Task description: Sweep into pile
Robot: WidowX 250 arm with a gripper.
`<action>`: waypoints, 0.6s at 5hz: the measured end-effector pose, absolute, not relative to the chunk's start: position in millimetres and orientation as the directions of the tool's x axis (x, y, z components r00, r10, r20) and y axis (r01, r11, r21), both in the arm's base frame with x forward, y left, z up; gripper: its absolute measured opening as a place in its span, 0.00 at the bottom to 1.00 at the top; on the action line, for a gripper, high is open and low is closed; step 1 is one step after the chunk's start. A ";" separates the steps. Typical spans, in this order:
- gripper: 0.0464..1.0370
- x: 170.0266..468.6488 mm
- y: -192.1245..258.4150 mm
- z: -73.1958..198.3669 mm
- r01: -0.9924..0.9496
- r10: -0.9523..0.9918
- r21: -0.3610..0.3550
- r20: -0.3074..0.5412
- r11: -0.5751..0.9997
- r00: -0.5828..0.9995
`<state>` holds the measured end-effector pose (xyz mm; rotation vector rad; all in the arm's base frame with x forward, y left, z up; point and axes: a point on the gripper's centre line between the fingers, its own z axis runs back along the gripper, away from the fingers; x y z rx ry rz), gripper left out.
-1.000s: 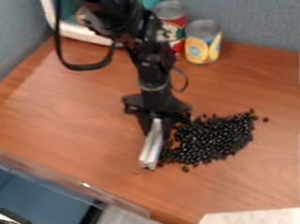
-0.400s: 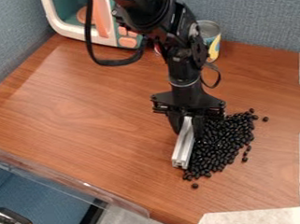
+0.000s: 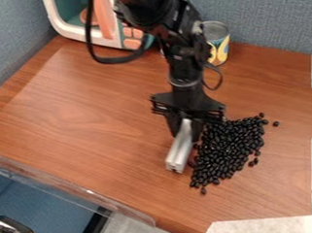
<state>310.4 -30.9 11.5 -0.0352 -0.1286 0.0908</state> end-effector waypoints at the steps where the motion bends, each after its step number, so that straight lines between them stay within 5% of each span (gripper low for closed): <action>1: 0.33 313.7 -6.8 30.1 -0.045 0.045 0.000 0.170 0.999 0.984; 3: 0.33 298.9 33.9 12.3 -0.013 0.011 0.021 0.078 1.000 0.997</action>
